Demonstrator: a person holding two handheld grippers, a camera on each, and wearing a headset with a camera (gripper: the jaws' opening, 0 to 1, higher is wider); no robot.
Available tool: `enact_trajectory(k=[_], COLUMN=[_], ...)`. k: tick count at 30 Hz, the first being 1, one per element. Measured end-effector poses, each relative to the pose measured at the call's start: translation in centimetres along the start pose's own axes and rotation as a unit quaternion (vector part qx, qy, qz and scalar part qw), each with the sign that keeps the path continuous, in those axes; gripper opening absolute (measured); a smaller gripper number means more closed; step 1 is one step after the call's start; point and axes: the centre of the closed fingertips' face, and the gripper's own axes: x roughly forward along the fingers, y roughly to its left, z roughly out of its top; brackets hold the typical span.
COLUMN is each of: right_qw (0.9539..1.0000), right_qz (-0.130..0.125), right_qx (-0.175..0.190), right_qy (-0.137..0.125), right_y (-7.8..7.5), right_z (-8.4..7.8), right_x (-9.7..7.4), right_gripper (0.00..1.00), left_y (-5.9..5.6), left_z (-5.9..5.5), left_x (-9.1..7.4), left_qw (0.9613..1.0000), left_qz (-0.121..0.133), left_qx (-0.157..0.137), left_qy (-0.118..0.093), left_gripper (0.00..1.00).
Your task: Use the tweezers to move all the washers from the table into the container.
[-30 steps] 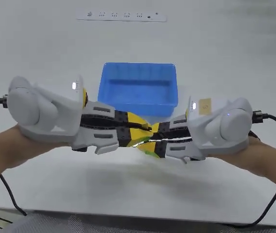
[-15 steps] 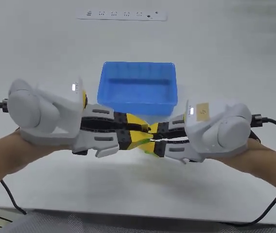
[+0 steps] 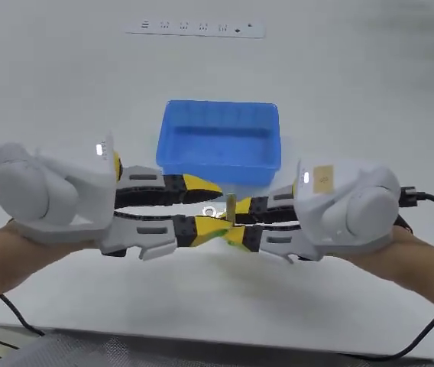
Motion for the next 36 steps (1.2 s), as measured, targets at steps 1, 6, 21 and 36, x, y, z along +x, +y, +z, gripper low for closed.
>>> enact_trajectory(k=[1, 6, 21, 36], right_qw=[1.0, 0.9999, 0.999, 0.9992], right_qz=[0.0, 0.0, -0.01, -0.021], right_qx=[0.0, -0.007, 0.0, -0.026], right_qy=[-0.002, -0.008, -0.044, -0.024], right_y=[0.0, -0.3, -3.5, -9.5], right_z=[0.3, 1.7, 7.4, 8.4], right_x=[-0.1, -0.6, -2.9, -0.1], right_gripper=[0.1, 0.1, 0.1, 0.09], left_y=[0.2, 0.3, 0.0, 0.8], left_z=[-0.1, -0.2, -1.2, -2.3], left_x=[-0.3, -1.9, -4.5, -5.6], left_qw=[1.0, 0.9995, 0.9971, 0.9919], left_qz=[0.006, 0.023, 0.05, 0.085], left_qx=[-0.001, -0.017, -0.051, -0.085], left_qy=[-0.001, -0.017, -0.028, -0.039], left_gripper=[0.28, 0.3, 0.54, 0.61])
